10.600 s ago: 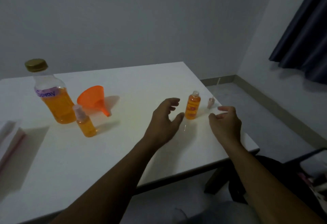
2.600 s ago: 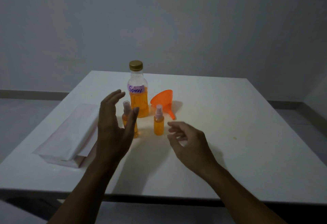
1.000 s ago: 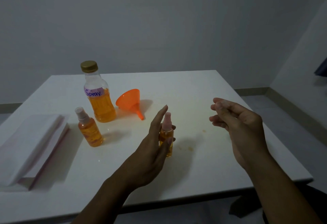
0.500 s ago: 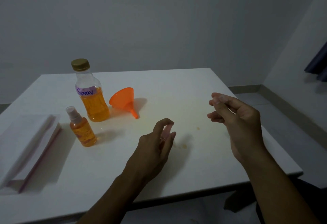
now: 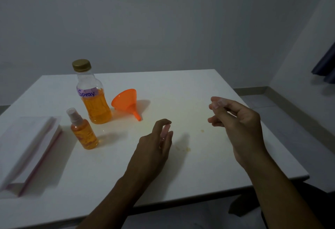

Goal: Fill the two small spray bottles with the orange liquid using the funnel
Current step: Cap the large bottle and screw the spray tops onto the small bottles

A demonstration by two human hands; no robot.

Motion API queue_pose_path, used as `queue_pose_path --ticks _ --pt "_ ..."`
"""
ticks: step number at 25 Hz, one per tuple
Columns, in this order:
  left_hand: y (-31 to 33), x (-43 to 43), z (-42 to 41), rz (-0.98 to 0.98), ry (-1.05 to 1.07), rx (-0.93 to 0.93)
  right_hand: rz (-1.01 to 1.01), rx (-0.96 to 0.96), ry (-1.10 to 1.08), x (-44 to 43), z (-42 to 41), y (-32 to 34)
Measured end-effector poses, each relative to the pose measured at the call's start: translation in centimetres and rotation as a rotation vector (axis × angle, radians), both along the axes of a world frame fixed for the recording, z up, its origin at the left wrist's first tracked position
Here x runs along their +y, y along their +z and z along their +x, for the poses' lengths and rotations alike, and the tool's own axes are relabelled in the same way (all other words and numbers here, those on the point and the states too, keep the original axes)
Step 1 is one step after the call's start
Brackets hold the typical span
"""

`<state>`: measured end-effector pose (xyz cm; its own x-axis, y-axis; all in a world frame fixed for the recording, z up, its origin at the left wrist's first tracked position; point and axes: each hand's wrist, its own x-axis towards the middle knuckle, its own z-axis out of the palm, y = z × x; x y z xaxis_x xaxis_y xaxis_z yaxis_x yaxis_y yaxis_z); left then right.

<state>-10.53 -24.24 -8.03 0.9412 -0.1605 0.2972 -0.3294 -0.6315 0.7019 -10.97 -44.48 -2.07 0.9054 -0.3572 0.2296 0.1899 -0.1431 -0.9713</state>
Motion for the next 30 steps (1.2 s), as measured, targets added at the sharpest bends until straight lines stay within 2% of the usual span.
queue_pose_path --ticks 6,13,18,22,27,30 --pt "0.5 1.2 -0.7 -0.037 -0.140 0.086 -0.200 0.067 0.199 2.6 0.2 -1.5" --pt "0.6 2.2 -0.6 0.002 -0.182 0.025 -0.228 0.076 0.273 4.2 0.6 -2.2" --pt "0.4 2.2 -0.3 0.014 -0.125 -0.042 -0.190 0.009 0.217 5.9 0.2 -3.0" --pt "0.3 2.9 -0.3 0.015 -0.124 -0.071 -0.279 -0.072 0.193 7.2 -0.4 -3.4" --pt "0.6 4.9 -0.4 -0.010 -0.033 -0.008 -0.293 -0.031 0.278 8.1 0.2 -4.4" --pt "0.7 7.4 -0.7 -0.034 0.039 -0.040 -0.393 -0.016 0.278 9.1 -0.5 -5.9"
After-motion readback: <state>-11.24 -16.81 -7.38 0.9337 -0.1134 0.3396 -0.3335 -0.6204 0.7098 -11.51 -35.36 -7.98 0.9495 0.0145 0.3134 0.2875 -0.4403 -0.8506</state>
